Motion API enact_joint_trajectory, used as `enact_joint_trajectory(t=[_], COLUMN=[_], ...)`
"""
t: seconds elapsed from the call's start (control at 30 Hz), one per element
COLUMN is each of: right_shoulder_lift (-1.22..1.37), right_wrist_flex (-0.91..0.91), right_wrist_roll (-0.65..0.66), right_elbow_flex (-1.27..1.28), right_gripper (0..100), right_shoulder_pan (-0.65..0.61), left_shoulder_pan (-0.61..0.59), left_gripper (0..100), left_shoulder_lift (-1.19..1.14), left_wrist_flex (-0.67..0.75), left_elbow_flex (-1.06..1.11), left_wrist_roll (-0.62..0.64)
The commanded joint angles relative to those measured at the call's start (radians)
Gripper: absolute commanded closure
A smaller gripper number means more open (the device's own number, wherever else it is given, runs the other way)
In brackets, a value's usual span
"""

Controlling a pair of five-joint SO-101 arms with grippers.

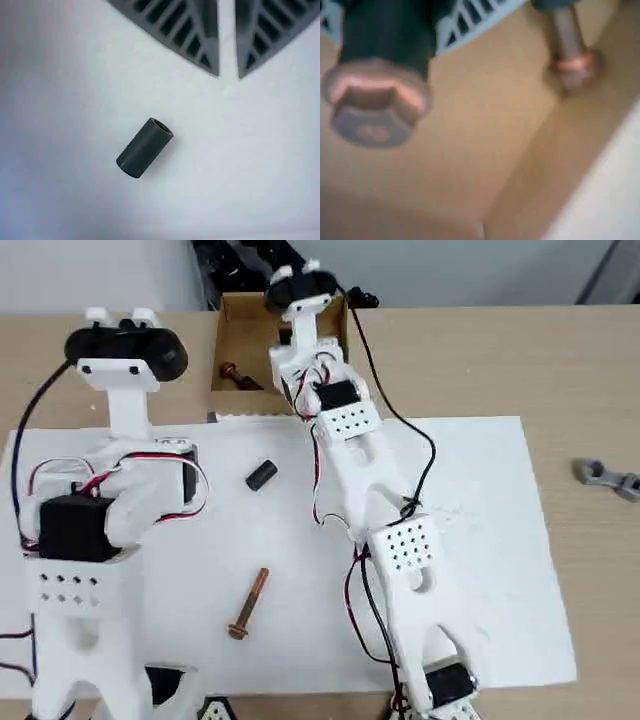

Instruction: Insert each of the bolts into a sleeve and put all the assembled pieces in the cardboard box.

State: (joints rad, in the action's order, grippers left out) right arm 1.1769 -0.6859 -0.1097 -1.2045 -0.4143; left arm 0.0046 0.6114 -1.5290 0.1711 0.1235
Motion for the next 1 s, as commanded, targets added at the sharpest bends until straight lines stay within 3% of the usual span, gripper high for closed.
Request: enact_joint_trajectory(t=[0.0, 0.2, 0.43, 0.7, 0.97], right_shoulder_lift=[0.010, 0.071, 0.074, 0.073, -0.079], right_wrist_flex=[-0.033, -0.045, -0.153, -0.338, -0.631], right_wrist_roll=[0.005, 0.005, 0.006, 0.003, -0.023], right_elbow_flex=[-0.152, -0.218, -0.224, -0.422, -0.477], right_gripper=[99.4, 97.3, 75.4, 76.8, 76.9], right_shoulder_pan=[0.013, 0.033, 0.047, 0.041, 0.065], left_shoulder_pan=[0.003, 0.026, 0.031, 0.032, 0.086], left_gripper=[99, 99, 99, 98, 93], left_shoulder_lift=[0.017, 0.017, 0.017, 0.008, 0.006], left_wrist_flex=[-0.005, -0.003, -0.003, -0.021, -0.149], left_elbow_flex=[-0.002, -0.002, -0.002, 0.021, 0.171], left_wrist_roll=[-0.006, -0.008, -0.008, -0.009, -0.124])
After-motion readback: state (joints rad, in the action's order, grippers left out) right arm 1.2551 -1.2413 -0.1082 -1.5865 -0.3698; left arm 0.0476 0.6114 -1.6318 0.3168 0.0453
